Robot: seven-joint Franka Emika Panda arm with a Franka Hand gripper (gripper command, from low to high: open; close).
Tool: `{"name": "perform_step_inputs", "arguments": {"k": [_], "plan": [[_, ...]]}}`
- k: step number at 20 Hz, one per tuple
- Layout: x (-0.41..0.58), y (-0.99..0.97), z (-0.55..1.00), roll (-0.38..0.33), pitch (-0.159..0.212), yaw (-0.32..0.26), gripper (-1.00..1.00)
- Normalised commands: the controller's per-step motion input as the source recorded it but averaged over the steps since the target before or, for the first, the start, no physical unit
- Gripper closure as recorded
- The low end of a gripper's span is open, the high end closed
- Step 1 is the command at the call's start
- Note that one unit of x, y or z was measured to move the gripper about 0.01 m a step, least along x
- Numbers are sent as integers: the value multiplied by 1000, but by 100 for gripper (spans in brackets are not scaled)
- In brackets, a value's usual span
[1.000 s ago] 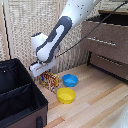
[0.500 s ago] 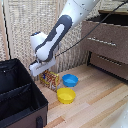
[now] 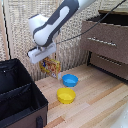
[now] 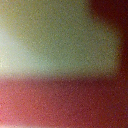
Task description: Locate and clasp the grip of the topmost drawer. Steadily and circumspectly yank the drawer open. Discover and seize the nutrition bar using your clamp. Deposit the nutrition bar in the accessible drawer. Unclench the nutrition bar.
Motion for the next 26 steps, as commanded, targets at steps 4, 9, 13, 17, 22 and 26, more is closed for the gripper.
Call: {"name": "perform_step_inputs", "arguments": {"k": [4,9,13,17,22,26], "plan": [[189,141,1000,-9,1,-103,100],[124,241,1000,-34,15,-127,100],[24,254,989,-16,47,-118,100],[92,112,898,0,124,-109,100],[159,39,878,0,140,-128,100],[299,-251,709,0,201,-171,100]]}}
